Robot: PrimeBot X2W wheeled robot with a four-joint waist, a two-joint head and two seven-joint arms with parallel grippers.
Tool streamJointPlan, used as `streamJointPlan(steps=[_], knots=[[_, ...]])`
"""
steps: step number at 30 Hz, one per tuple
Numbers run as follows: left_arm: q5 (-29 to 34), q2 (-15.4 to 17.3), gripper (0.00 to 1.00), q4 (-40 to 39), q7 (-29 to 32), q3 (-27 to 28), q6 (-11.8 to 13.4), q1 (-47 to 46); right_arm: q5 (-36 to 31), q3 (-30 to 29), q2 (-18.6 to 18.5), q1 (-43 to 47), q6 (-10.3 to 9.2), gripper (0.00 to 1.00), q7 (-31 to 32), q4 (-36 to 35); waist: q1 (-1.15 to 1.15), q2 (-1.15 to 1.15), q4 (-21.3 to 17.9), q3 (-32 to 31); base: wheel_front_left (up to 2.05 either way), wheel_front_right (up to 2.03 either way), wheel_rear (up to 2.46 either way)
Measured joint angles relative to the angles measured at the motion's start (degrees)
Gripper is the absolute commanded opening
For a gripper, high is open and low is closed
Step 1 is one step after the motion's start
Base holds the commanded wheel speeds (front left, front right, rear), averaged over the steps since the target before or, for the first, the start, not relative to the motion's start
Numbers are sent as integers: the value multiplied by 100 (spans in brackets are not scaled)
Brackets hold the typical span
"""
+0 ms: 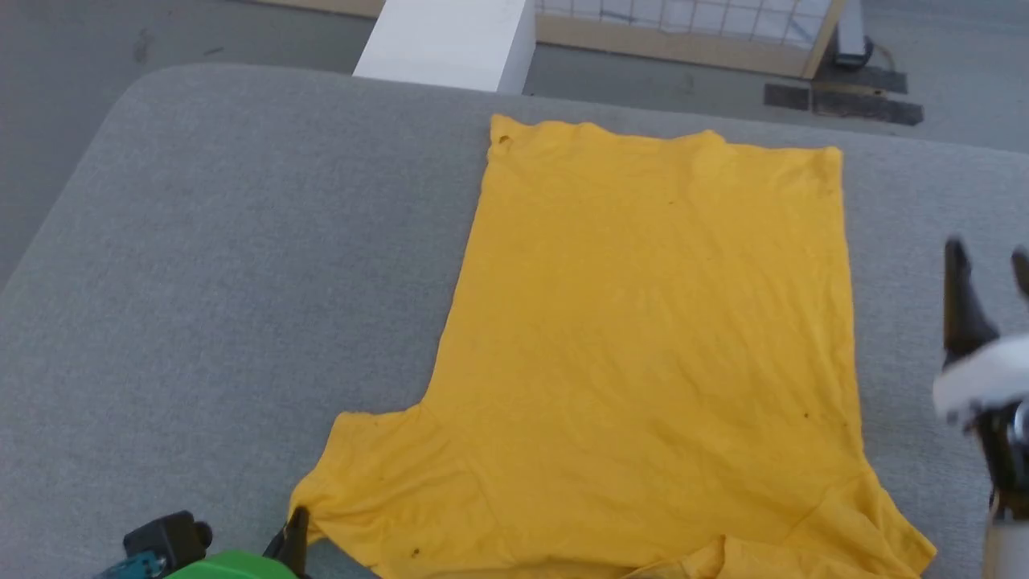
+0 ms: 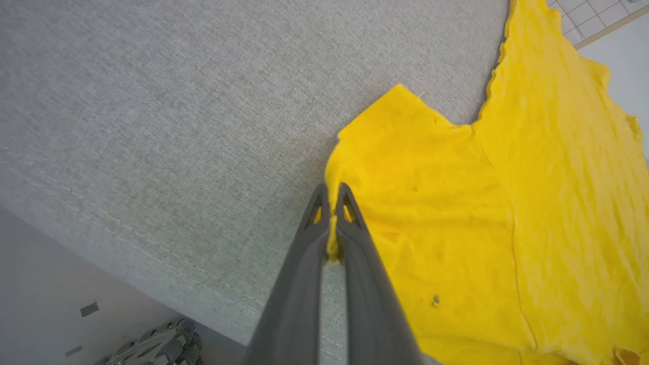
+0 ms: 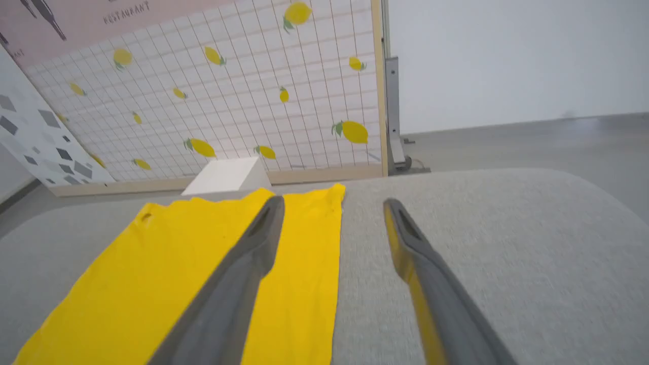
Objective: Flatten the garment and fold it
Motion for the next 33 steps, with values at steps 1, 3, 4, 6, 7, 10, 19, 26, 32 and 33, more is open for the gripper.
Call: streamJointPlan(steps=[1,3,4,6,7,10,19,26,32,33], knots=[[0,-8,0,-7,-20,-29,-26,-41,-31,-11,-51,-250,0,100,-71,202,0,0,31,39,0,0,0],[0,-40,0,-18,-54,-96,-55,-152,-77,-79,-196,-907,0,100,-167,750,0,0,105,160,0,0,0],[0,-57,0,-18,-81,-121,-76,-207,-123,-114,-288,-1228,0,100,-175,1036,0,0,142,229,0,0,0],[0,-74,0,7,-126,-175,-109,-313,-233,-218,-465,-1797,0,100,-159,1591,0,0,213,368,0,0,0],[0,-83,0,23,-140,-212,-132,-371,-296,-274,-563,-2074,0,100,-78,1886,1,0,256,446,0,0,0],[-1,-126,0,71,-204,-320,-193,-532,-548,-396,-826,-2750,0,100,275,2581,1,0,391,676,0,0,0],[-63,-236,0,246,-532,-645,-385,-1015,-1460,-695,-1327,-4570,0,100,2386,3450,1,0,901,1684,0,0,0],[-191,-267,0,342,-789,-800,-536,-1219,-2149,-931,-1366,-4849,0,100,3757,3221,1,0,1215,2273,0,0,0],[-261,-337,0,430,-927,-912,-606,-1362,-2345,-968,-1411,-4916,0,0,4335,2699,1,0,1490,2534,0,0,0],[-266,-342,0,442,-935,-921,-610,-1369,-2335,-945,-1395,-4858,0,0,4273,2606,1,0,1502,2526,0,0,0]])
